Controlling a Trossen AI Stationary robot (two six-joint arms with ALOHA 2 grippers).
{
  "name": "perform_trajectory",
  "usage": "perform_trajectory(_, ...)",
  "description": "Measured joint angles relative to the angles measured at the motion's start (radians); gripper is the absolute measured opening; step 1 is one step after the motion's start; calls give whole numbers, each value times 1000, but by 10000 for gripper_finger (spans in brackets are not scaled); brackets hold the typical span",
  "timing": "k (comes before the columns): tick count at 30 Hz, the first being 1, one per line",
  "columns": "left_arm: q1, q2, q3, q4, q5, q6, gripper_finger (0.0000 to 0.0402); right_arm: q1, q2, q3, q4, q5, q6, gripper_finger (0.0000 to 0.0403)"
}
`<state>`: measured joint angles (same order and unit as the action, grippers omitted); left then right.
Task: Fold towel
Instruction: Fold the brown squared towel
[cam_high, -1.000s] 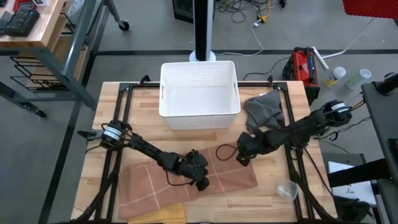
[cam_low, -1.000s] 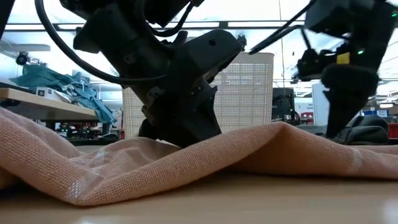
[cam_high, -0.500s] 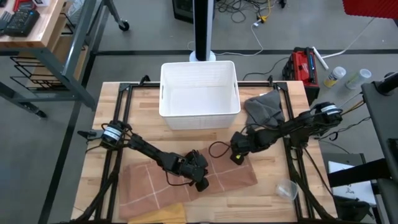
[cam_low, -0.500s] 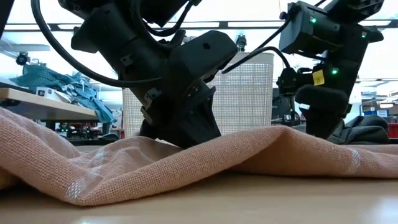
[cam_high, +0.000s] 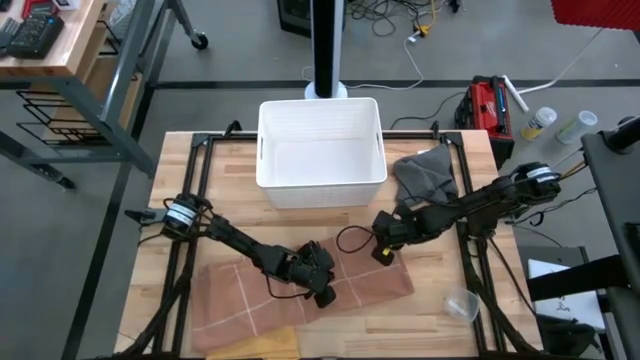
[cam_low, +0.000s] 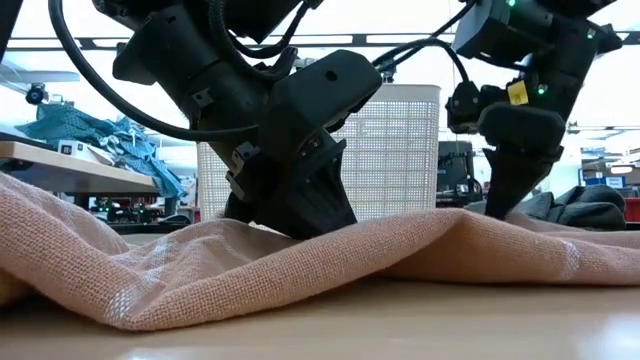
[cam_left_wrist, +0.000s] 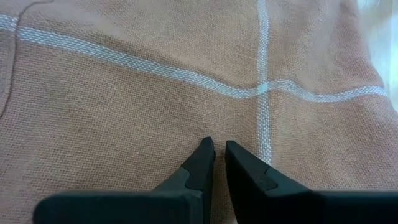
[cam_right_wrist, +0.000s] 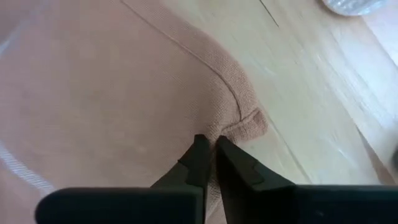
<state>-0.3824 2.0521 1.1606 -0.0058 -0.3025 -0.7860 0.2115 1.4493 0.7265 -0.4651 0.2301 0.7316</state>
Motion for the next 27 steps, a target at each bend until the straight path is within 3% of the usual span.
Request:
perform_trajectory(3,0,-2,5,8,10,0,36,0,2,-1,1,34,-10,19)
perform_trajectory(9,-5,-40,39,-6,158,0,36,0,41,-3,6,88,-23,35)
perform_trajectory(17,-7,-124,67,-46,137,42,36,-9,91,-4,8,146,-52,59)
perform_trajectory(20,-22,-190,72,-235,78,-60,36,-9,93,-4,8,149,-70,65)
perform_trajectory(23,-69,-244,71,-581,-76,-274,36,-9,93,-4,7,149,-89,70)
perform_trajectory(27,-189,-315,68,-889,-204,-567,36,-9,92,-4,11,160,-97,76)
